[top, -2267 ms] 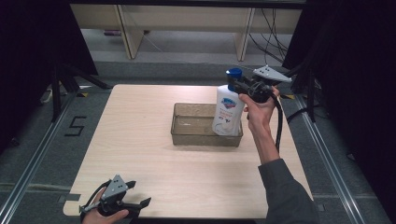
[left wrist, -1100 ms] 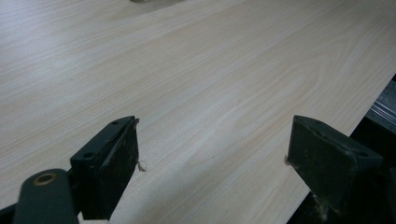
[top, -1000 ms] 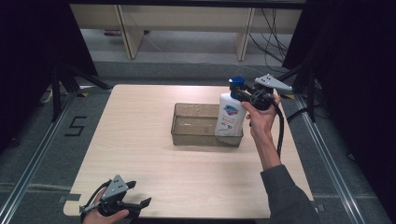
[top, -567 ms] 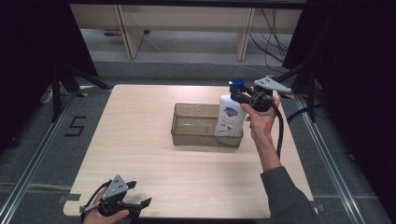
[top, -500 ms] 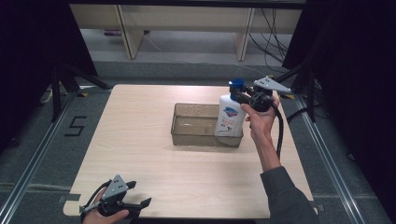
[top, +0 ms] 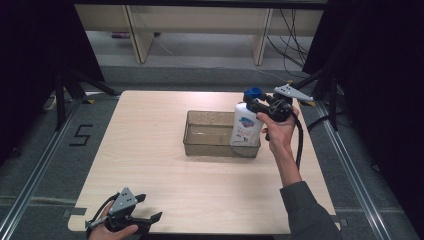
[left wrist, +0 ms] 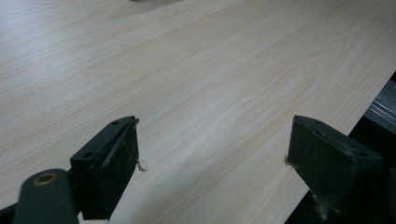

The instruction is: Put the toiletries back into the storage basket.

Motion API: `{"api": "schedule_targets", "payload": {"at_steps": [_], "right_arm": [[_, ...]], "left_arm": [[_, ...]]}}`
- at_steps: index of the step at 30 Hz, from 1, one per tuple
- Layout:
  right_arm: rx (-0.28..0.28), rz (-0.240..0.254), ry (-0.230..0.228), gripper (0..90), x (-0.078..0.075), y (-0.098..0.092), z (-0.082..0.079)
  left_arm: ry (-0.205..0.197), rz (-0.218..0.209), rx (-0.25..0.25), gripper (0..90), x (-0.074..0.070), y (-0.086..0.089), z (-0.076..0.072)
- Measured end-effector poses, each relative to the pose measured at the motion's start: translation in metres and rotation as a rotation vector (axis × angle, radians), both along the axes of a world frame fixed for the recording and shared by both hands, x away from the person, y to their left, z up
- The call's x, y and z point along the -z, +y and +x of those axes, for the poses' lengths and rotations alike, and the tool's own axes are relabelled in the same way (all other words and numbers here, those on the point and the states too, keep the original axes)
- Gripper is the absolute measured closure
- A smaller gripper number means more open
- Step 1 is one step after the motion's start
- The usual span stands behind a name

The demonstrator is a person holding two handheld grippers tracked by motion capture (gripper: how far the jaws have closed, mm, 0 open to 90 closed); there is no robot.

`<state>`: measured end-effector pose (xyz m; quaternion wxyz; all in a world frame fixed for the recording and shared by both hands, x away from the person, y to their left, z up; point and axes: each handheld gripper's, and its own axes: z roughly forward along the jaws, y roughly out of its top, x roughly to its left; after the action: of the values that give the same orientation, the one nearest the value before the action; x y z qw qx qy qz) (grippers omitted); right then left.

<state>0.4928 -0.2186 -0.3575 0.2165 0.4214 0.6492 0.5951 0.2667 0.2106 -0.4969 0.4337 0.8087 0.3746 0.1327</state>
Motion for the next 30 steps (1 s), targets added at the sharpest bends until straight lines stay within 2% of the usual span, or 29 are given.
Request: {"api": "schedule_targets", "payload": {"at_steps": [1, 5, 6, 7, 9, 10, 12, 13, 17, 18, 20, 25, 28, 30], "right_arm": [[-0.014, 0.026, 0.039, 31.9, 0.004, 0.003, 0.001], [-0.008, 0.019, 0.037, 30.8, 0.007, 0.005, 0.0], [-0.018, 0.024, 0.056, 28.6, 0.008, 0.006, 0.0], [-0.004, 0.019, 0.061, 27.5, 0.008, 0.006, -0.001], [-0.01, 0.022, 0.043, 26.6, 0.007, 0.006, -0.002], [-0.011, 0.016, 0.034, 25.5, 0.005, 0.006, -0.004], [-0.016, 0.026, 0.04, 24.6, 0.004, 0.007, -0.006], [-0.023, 0.021, 0.041, 22.7, 0.002, 0.008, -0.008], [-0.025, 0.014, 0.048, 21.2, 0.001, 0.008, -0.01], [-0.029, 0.001, 0.054, 20.5, 0.001, 0.006, -0.012], [-0.029, 0.009, 0.048, 20.6, 0.003, 0.006, -0.012], [-0.026, 0.0, 0.068, 20.3, 0.007, 0.0, -0.017], [-0.032, 0.009, 0.039, 20.8, 0.008, -0.003, -0.02], [-0.038, 0.012, 0.049, 20.6, 0.008, -0.003, -0.022]], "left_arm": [[0.007, -0.006, 0.005, 16.0, 0.0, 0.0, -0.001], [0.003, -0.005, -0.003, 16.0, 0.0, 0.0, 0.0], [-0.001, -0.018, -0.012, 15.9, 0.0, -0.001, -0.001], [-0.001, -0.018, -0.012, 16.0, 0.0, -0.001, -0.001], [-0.004, -0.005, 0.0, 15.9, 0.0, 0.0, 0.0], [0.005, -0.019, -0.004, 15.9, 0.001, -0.001, -0.001], [0.01, -0.008, 0.003, 16.0, 0.0, 0.0, -0.001], [0.008, -0.031, -0.013, 16.0, 0.0, -0.002, -0.002], [0.009, -0.038, -0.014, 15.9, 0.0, -0.003, -0.002], [0.009, -0.031, -0.011, 16.0, 0.0, -0.002, -0.001], [0.009, -0.032, -0.012, 16.0, 0.0, -0.002, -0.001], [0.007, -0.031, -0.013, 16.0, 0.0, -0.002, -0.002], [0.011, -0.031, -0.013, 16.0, 0.0, -0.002, -0.001], [0.004, -0.004, 0.0, 16.0, 0.0, 0.0, 0.0]]}}
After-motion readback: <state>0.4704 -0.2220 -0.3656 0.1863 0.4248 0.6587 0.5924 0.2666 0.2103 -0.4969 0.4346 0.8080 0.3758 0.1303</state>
